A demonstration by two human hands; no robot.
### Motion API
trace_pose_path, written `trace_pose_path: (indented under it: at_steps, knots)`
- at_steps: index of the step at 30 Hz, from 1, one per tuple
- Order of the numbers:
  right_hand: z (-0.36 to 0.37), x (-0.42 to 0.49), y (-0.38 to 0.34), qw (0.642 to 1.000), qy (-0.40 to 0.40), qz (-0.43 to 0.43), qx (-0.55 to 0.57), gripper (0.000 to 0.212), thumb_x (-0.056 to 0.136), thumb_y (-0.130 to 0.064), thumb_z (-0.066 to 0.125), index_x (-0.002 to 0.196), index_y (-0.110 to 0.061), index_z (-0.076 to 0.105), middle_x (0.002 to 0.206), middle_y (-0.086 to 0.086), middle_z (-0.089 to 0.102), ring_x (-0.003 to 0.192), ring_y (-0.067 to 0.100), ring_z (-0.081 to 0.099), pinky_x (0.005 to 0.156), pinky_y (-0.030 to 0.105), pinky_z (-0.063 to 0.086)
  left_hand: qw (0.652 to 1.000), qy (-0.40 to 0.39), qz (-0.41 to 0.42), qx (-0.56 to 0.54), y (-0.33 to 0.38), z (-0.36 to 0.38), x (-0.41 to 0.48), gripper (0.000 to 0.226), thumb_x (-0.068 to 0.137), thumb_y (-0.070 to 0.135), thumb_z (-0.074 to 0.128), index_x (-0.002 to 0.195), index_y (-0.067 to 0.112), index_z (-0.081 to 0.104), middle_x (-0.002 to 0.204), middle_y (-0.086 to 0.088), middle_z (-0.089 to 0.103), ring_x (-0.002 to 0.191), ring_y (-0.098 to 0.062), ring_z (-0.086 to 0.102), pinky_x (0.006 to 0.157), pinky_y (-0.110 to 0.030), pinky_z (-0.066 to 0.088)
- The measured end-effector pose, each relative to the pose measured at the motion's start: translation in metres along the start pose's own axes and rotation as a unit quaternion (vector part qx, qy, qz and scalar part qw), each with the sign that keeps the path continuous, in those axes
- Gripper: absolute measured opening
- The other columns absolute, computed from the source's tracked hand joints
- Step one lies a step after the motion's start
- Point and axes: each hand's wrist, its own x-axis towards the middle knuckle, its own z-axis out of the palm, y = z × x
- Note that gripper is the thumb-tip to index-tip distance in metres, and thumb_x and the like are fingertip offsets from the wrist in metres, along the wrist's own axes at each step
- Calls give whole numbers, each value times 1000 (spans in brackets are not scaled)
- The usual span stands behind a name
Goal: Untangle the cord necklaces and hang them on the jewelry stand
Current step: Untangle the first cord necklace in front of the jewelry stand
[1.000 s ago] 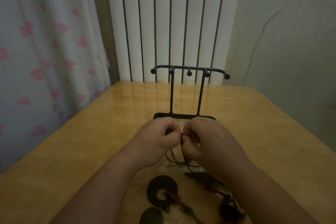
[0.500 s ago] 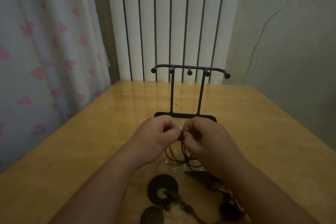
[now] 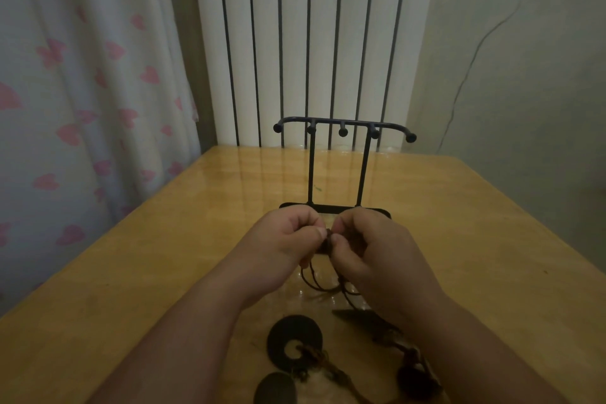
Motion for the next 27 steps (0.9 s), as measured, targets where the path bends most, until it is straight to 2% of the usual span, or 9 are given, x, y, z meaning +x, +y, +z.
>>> trace_pose_path:
  at_steps: [4,9,12,15,19,23,27]
  knots:
    - [-1,1,-2,999,-9,-3,-41,4,87,-32,56,85,-33,53,77,-12,54,69,7,52,58,22,47,1000,-2,-1,28,0,0,0,25,94,18,56,72,28,62,64,9,56,63,-9,52,64,-30,46]
    - [-5,2,-6,995,-26,-18,-98,9,91,-31,56,87,-33,49,80,-14,49,73,4,47,61,17,39,996,18,23,83,-1,-3,2,13,87,22,64,77,31,66,69,15,62,66,1,55,63,-20,44]
    - [-5,2,-7,991,-44,-33,-124,7,93,-32,54,90,-32,48,83,-13,48,78,6,47,69,21,46,994,17,32,106,-1,-4,1,16,85,19,66,75,32,66,70,15,64,66,0,57,60,-15,45]
    - [-2,2,-6,989,-64,-34,-128,4,92,-33,54,93,-30,51,88,-12,49,83,7,49,75,25,50,992,1,30,124,-1,-5,0,23,84,14,65,70,32,63,62,16,59,58,2,51,55,-14,41]
    - [0,1,-6,991,-71,-27,-109,4,91,-33,54,93,-30,51,88,-10,51,82,8,49,75,28,51,992,-10,22,120,0,-7,1,25,84,11,64,67,29,62,57,16,56,54,2,46,51,-12,38]
    - [2,0,-5,994,-62,-19,-89,4,90,-34,53,89,-33,49,85,-12,50,80,7,48,75,30,52,996,-19,6,87,-1,-8,1,28,87,10,62,67,30,63,57,16,55,55,1,47,55,-17,41]
    - [2,-1,-3,996,-56,-10,-66,7,87,-37,50,82,-34,45,83,-13,49,78,6,48,71,28,50,998,-30,-17,45,-3,-8,1,31,89,10,59,68,32,67,60,9,57,60,-9,50,60,-28,44]
